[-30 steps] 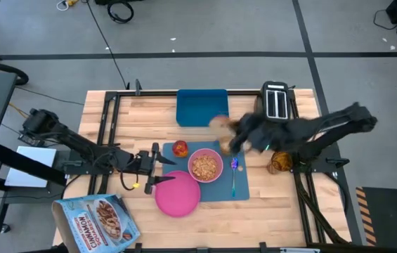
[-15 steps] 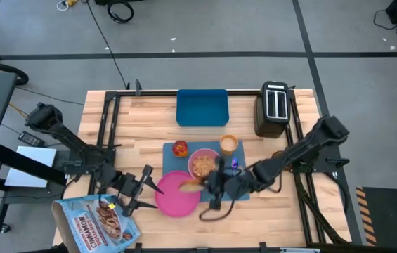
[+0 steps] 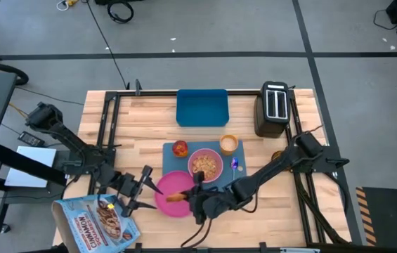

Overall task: Arrange a breakfast setting
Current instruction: Put the bread on the pink plate

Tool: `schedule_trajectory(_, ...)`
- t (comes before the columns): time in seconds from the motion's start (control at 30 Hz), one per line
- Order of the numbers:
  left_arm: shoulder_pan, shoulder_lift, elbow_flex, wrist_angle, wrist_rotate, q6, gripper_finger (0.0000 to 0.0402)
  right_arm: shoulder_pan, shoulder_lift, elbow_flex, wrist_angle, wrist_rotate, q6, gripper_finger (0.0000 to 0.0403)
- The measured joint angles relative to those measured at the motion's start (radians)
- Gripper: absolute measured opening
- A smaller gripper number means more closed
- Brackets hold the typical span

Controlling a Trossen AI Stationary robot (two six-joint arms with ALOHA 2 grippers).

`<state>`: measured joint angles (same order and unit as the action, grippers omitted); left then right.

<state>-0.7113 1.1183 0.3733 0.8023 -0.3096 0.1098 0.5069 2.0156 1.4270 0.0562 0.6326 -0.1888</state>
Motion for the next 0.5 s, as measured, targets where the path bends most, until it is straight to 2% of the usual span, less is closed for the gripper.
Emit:
schedule_trajectory(0.2,-0.018,0.000,0.000,0.007,0.002,0.007,0.0242,0.022,0.089,0.002,0.086,0.131,-0.212,0.0056)
schedule_trajectory(0.33,-0.016,0.000,0.000,0.009,0.002,0.007,0.0242,0.036,0.148,0.002,0.193,0.170,-0.402,0.0056)
schedule_trajectory(0.5,-0.014,0.000,0.000,0.016,-0.002,0.008,0.0242,0.040,0.209,0.002,0.296,0.200,-0.565,0.0055)
